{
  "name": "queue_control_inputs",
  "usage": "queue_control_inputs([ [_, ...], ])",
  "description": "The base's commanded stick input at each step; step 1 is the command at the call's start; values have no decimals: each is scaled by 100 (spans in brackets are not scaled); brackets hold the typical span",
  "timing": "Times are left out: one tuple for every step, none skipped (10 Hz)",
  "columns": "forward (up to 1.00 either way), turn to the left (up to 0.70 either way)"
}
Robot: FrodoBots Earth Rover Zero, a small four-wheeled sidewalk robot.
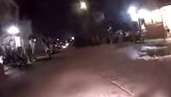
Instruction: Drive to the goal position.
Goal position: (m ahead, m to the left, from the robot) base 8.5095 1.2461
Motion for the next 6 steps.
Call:
queue_control_inputs([
  [85, 0],
  [85, 0],
  [85, 0],
  [85, 0],
  [85, 0],
  [85, 0],
])
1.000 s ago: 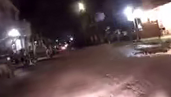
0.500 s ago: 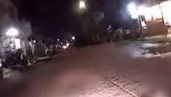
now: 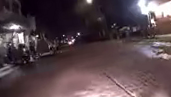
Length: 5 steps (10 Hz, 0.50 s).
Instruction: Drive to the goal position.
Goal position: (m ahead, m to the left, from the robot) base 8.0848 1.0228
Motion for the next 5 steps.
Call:
queue_control_inputs([
  [85, 0],
  [85, 0],
  [85, 0],
  [85, 0],
  [85, 0],
])
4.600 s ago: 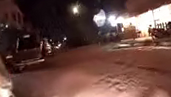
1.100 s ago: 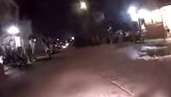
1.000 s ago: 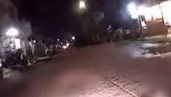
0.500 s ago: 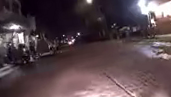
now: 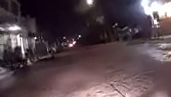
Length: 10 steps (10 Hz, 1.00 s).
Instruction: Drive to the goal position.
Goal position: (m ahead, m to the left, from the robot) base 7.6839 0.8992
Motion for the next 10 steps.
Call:
queue_control_inputs([
  [85, 0],
  [85, 0],
  [85, 0],
  [85, 0],
  [85, 0],
  [85, 24],
  [85, 34],
  [85, 24],
  [85, 11],
  [85, 1],
])
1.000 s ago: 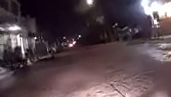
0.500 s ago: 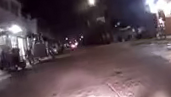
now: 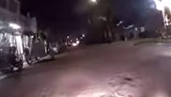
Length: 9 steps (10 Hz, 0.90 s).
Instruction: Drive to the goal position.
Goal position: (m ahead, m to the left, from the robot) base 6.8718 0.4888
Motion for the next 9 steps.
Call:
queue_control_inputs([
  [85, 0],
  [85, 0],
  [85, 0],
  [85, 0],
  [85, 0],
  [85, 0],
  [85, 0],
  [85, 0],
  [85, 0],
])
